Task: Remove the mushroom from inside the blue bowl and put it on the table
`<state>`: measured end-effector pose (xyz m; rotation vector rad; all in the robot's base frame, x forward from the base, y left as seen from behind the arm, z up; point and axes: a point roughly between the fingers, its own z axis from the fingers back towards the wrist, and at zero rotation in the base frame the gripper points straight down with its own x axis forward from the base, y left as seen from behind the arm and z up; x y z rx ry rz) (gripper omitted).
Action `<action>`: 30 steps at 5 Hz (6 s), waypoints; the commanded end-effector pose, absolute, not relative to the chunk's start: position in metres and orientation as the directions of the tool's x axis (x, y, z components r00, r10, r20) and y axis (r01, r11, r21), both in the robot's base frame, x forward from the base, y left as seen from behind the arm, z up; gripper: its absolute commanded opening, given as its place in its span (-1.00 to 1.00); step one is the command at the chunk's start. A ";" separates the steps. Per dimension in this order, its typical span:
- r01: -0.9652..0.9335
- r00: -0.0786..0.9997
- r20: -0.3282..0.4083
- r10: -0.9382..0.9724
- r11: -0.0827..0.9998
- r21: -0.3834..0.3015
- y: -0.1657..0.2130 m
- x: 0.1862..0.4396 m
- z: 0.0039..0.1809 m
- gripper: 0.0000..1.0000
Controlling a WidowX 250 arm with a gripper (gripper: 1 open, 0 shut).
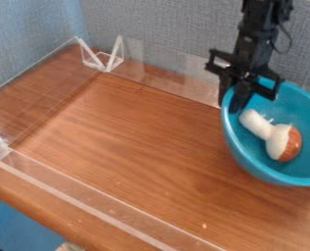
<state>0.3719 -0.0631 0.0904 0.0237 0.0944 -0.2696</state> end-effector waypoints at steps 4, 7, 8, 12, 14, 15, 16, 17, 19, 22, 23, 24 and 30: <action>0.280 0.960 0.008 -0.281 0.960 0.023 -0.048 0.376 0.144 -1.00; 0.261 0.958 0.119 -0.260 0.965 0.010 -0.033 0.343 0.206 -1.00; 0.304 0.947 0.109 -0.302 0.953 -0.002 -0.056 0.344 0.199 -1.00; 0.391 0.919 0.078 -0.387 0.919 -0.045 -0.092 0.344 0.158 -1.00; 0.409 0.910 0.097 -0.404 0.912 -0.039 -0.077 0.362 0.155 -1.00; 0.405 0.910 0.108 -0.399 0.914 -0.035 -0.062 0.362 0.164 -1.00; 0.395 0.914 0.117 -0.389 0.918 -0.031 -0.042 0.358 0.175 -1.00; 0.353 0.927 0.145 -0.345 0.935 -0.035 -0.050 0.349 0.184 -1.00; 0.390 0.907 0.189 -0.377 0.920 -0.039 -0.066 0.334 0.197 -1.00; 0.590 0.802 0.166 -0.574 0.805 -0.066 -0.096 0.333 0.193 1.00; 0.591 0.801 0.166 -0.576 0.804 -0.061 -0.086 0.338 0.190 -1.00; 0.610 0.788 0.156 -0.595 0.790 -0.068 -0.089 0.342 0.175 -1.00; 0.652 0.757 0.105 -0.645 0.755 -0.063 -0.014 0.321 0.176 1.00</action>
